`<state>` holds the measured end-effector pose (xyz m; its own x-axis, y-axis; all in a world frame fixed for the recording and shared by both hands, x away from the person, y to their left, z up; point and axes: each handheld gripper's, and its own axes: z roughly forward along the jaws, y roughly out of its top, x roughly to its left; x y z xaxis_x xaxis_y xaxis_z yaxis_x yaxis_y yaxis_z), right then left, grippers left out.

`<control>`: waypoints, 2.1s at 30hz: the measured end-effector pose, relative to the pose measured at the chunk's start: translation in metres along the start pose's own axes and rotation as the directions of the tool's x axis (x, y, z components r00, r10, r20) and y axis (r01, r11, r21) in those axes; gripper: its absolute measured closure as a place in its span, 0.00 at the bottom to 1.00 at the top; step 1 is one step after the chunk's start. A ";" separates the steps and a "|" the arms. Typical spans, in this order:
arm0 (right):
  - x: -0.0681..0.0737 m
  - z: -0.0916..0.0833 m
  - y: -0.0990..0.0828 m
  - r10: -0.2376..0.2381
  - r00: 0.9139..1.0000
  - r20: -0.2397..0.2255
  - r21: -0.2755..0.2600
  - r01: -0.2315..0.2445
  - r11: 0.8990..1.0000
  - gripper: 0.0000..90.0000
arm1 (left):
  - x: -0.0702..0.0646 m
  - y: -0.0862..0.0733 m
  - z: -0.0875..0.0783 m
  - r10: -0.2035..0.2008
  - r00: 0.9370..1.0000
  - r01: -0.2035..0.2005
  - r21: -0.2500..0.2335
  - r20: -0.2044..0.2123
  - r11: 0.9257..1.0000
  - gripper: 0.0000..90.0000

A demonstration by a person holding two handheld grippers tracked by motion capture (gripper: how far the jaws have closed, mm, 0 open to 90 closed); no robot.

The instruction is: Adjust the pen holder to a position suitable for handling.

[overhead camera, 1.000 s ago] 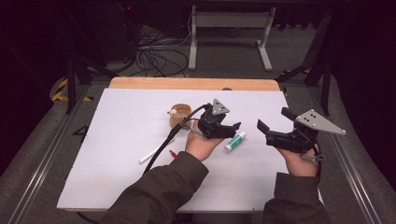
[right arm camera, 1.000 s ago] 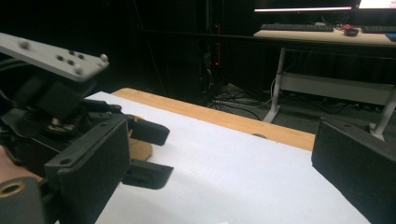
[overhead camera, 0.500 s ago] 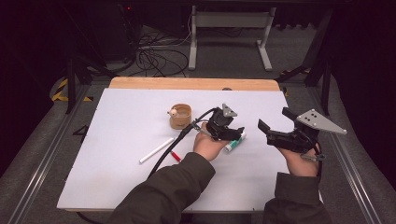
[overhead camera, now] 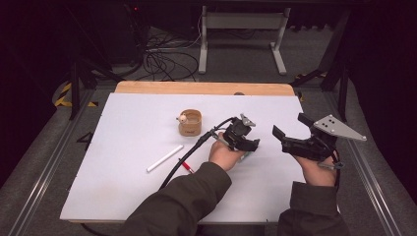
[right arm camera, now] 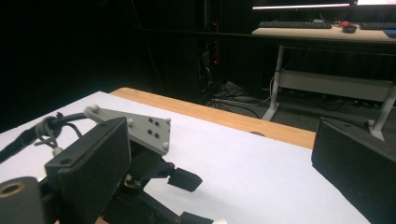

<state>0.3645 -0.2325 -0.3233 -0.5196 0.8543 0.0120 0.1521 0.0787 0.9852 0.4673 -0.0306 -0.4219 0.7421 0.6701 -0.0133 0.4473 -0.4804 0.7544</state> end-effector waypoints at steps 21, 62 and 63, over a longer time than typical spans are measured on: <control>-0.002 0.000 0.000 0.010 1.000 -0.004 0.007 -0.010 1.000 0.06 | -0.006 -0.002 0.037 -0.027 1.000 0.026 0.105 0.009 0.994 0.44; -0.003 0.006 -0.003 0.014 1.000 -0.012 0.030 -0.014 0.999 0.06 | -0.003 0.008 0.021 -0.023 0.998 0.020 0.047 0.059 0.999 0.72; -0.002 0.006 -0.003 0.014 1.000 -0.012 0.030 -0.014 0.999 0.06 | -0.002 0.009 0.018 -0.030 0.997 0.027 0.037 0.065 0.999 0.72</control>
<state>0.3705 -0.2313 -0.3271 -0.5275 0.8491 0.0283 0.1849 0.0822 0.9793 0.4790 -0.0463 -0.4270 0.7596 0.6456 -0.0786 0.4856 -0.4827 0.7289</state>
